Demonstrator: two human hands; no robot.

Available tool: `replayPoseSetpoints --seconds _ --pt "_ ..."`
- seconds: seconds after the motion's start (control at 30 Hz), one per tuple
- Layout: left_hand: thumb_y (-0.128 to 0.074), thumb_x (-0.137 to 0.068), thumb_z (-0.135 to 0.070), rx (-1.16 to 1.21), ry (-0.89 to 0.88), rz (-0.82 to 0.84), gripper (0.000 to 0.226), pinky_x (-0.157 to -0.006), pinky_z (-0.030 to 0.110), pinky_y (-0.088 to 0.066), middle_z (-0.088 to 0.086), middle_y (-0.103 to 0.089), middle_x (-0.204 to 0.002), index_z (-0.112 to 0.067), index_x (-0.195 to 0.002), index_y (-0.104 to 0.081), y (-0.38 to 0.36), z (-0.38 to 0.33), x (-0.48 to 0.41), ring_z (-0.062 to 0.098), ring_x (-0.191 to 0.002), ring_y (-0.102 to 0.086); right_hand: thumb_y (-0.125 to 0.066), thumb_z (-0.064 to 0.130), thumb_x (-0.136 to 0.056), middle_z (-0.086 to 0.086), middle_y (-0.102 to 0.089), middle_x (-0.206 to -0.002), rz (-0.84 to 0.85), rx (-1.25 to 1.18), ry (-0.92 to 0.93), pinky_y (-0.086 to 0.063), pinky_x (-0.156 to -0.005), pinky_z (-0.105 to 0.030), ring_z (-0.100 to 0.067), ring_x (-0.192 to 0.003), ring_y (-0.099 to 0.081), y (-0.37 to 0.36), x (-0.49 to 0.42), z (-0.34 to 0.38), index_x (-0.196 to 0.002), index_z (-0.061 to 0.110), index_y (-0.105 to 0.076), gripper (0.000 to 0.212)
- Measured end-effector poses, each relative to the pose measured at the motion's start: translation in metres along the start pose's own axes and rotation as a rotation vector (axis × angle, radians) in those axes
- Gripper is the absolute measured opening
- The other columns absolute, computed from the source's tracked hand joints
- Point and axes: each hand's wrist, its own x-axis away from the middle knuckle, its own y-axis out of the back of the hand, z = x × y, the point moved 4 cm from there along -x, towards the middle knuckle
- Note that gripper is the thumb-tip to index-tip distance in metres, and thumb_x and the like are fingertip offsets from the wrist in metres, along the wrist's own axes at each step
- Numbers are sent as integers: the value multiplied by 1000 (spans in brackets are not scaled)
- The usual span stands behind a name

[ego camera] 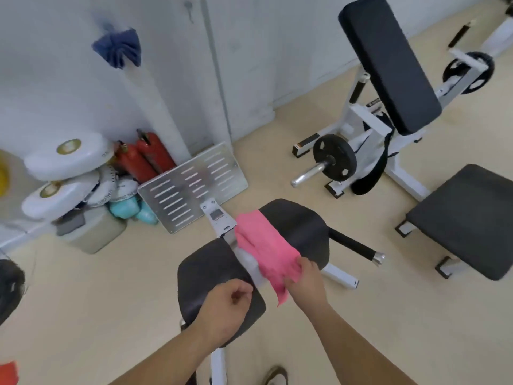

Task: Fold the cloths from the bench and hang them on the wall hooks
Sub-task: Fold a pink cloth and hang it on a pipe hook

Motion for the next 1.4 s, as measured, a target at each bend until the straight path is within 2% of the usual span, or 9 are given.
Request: replayPoseSetpoints --seconds 0.13,0.27,0.4,0.57,0.7,0.83,1.03,1.27,1.4 --pt "-57 -97 -11 105 96 -146 21 -78 16 -49 -7 -72 -82 -22 -89 -73 7 9 24 11 -89 -69 -53 9 -86 -1 -52 -89 -110 -3 57 -39 -56 -28 -24 -80 -53 11 -16 -9 -81 21 -56 14" --pt "-56 -96 -10 206 153 -193 23 -81 31 -58 -2 -70 -78 -19 -83 -73 4 19 51 18 -82 -68 -55 8 -84 6 -43 -68 -120 -230 98 -31 -56 -28 -13 -65 -41 26 4 18 -60 19 -37 32" --pt "-59 -95 -9 336 123 -172 22 -85 35 -59 -11 -70 -76 -22 -85 -73 -7 16 76 12 -78 -66 -58 9 -93 -3 -53 -68 -53 -607 82 -44 -64 -29 -10 -62 -48 54 69 44 -82 4 -53 13" --pt "-76 -89 -19 476 20 -174 14 -77 16 -54 -10 -74 -92 -24 -101 -71 -18 -7 111 5 -83 -67 -61 15 -102 -11 -65 -80 -61 -956 81 -53 -71 -41 -23 -74 -60 103 143 54 -92 8 -61 12" --pt "-88 -75 -28 664 -100 -52 43 -86 39 -63 -1 -77 -108 -27 -114 -69 -23 -26 147 16 -103 -73 -64 15 -100 -14 -70 -87 9 -1097 80 -59 -71 -44 -28 -81 -69 127 207 69 -96 0 -62 16" --pt "-79 -78 -38 605 -184 -89 22 -69 32 -48 -3 -66 -74 -17 -83 -72 -9 -28 190 15 -70 -59 -66 14 -98 -14 -68 -85 6 -1205 23 -58 -65 -41 -26 -75 -67 136 264 82 -97 -3 -60 19" --pt "-64 -100 -23 803 -158 -138 13 -61 29 -44 2 -66 -70 -12 -94 -67 28 -23 248 16 -63 -56 -67 15 -98 -12 -76 -104 -100 -941 83 -64 -68 -41 -29 -81 -77 133 329 92 -110 14 -65 13" --pt "-67 -97 -32 995 -140 -173 13 -68 44 -58 14 -76 -88 -20 -94 -71 53 -35 287 30 -73 -69 -85 10 -81 11 -63 -135 268 -524 553 -56 -96 -32 -12 -122 -64 110 409 112 -147 43 -43 86" --pt "-65 -99 -14 1105 -113 -93 13 -62 39 -60 28 -75 -96 -6 -106 -72 53 -37 300 29 -70 -68 -71 10 -94 3 -77 -107 -23 -533 563 -59 -88 -49 -18 -97 -74 117 415 105 -120 31 -70 34"
